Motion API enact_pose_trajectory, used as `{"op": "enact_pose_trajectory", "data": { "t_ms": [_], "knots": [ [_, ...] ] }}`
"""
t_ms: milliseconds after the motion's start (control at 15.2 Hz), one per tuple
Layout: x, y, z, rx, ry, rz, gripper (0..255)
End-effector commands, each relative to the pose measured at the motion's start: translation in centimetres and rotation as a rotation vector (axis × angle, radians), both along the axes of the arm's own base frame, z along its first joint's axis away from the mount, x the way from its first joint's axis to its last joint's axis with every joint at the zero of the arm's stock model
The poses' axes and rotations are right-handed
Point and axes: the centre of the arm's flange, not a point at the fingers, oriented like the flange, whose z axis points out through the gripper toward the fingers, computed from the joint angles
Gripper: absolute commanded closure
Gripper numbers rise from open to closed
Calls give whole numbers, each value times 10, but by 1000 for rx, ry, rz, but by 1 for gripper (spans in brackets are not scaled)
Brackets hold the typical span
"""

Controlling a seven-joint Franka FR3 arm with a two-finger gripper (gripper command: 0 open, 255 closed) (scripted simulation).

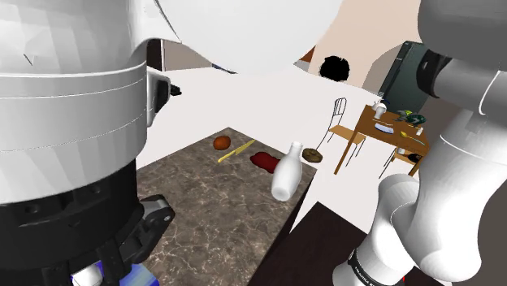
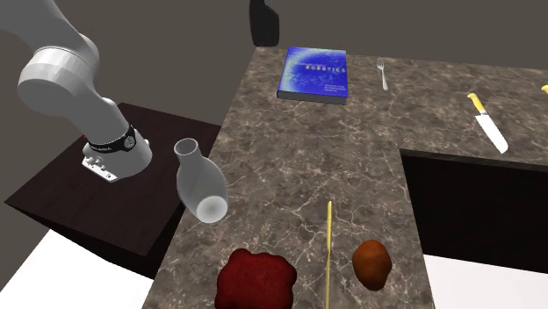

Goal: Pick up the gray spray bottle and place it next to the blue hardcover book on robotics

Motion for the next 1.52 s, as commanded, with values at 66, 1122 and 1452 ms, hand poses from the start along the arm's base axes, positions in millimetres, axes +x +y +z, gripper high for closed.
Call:
{"op": "enact_pose_trajectory", "data": {
  "t_ms": [66,1122,1452],
  "knots": [
    [0,-1,-15,1,0,0,255],
    [0,-1,-100,1,0,0,255],
    [0,-1,-126,1,0,0,255]
  ]
}}
